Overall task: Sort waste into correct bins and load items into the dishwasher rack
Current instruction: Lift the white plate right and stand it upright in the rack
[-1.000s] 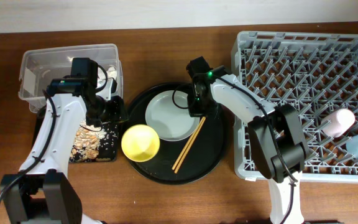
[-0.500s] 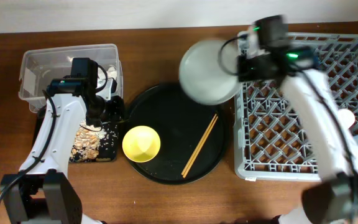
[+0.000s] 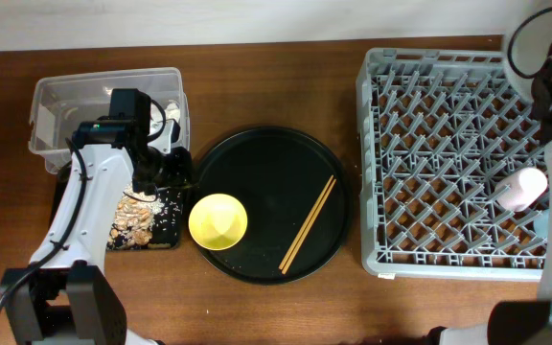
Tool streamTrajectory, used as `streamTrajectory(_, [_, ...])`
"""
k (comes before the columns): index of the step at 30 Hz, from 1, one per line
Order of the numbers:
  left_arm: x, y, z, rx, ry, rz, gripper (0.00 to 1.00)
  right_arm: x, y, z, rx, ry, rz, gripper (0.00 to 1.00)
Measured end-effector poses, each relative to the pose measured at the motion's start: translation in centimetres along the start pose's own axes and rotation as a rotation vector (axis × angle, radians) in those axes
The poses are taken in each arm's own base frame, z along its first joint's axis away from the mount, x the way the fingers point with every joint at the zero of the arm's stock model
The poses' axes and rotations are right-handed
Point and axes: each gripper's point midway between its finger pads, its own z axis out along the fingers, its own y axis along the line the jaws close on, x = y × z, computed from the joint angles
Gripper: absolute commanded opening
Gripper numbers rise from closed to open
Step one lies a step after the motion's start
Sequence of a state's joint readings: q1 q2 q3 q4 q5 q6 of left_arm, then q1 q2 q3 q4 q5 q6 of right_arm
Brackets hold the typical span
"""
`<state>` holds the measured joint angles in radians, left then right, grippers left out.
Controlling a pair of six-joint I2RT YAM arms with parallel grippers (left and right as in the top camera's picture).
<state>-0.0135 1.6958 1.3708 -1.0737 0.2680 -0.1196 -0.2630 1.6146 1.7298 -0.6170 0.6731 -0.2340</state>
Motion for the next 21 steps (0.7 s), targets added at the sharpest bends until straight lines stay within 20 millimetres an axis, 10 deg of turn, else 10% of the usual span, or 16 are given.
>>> streamTrajectory(11, [0.0, 0.0, 0.0, 0.000, 0.000, 0.000, 0.51, 8.4, 5.7, 9.9, 0.085, 0.270, -0.214, 0.04])
streamTrajectory(16, [-0.2, 0.0, 0.0, 0.001, -0.009, 0.002, 0.51, 9.7, 7.8, 10.5, 0.030, 0.298, -0.175, 0.49])
streamTrajectory(21, [-0.3, 0.0, 0.0, 0.001, -0.013, 0.005, 0.62, 10.6, 12.7, 7.3, -0.255, 0.334, -0.189, 0.68])
